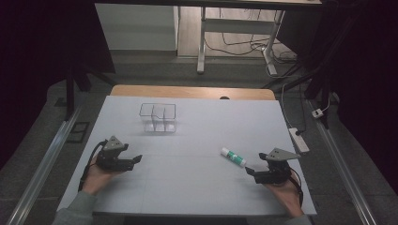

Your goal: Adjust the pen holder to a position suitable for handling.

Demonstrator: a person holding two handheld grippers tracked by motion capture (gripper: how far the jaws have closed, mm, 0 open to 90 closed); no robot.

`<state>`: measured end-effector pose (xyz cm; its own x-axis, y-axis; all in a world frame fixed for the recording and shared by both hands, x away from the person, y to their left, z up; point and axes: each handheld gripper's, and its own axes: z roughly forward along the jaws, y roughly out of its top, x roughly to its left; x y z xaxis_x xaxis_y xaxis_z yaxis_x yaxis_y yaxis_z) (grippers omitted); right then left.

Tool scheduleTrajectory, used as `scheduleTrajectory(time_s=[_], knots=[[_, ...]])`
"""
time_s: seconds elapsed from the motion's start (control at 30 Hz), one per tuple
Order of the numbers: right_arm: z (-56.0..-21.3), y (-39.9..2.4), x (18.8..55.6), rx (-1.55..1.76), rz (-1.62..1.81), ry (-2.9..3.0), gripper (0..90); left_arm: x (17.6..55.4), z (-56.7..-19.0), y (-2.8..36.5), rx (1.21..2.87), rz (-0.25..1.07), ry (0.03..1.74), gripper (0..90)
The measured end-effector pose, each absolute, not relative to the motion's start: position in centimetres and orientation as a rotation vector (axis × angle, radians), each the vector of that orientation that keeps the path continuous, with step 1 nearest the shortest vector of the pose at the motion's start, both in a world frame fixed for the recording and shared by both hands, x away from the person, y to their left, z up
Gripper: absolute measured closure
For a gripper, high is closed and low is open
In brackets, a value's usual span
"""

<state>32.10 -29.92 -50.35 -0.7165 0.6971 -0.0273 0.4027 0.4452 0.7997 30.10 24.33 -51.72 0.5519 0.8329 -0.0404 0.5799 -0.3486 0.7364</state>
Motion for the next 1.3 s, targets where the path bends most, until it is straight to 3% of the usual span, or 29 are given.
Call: scheduleTrajectory(time_s=[0.83, 1.0, 1.17, 1.3], knots=[[-50.5, -29.7, 32.1, 0.927, 1.148, 2.350, 17.5, 34.7, -51.6, 25.0, 2.067, 0.485, 1.226, 33.9], [-50.5, -29.7, 32.0, 0.929, 1.136, 2.355, 17.5, 35.3, -51.4, 25.1, 2.059, 0.489, 1.225, 39.9], [-50.6, -29.7, 32.1, 0.930, 1.140, 2.355, 17.6, 36.0, -51.4, 25.2, 2.035, 0.486, 1.235, 53.8], [-50.7, -29.6, 32.1, 0.929, 1.136, 2.356, 17.7, 36.7, -51.5, 25.3, 2.040, 0.485, 1.236, 59.9]])
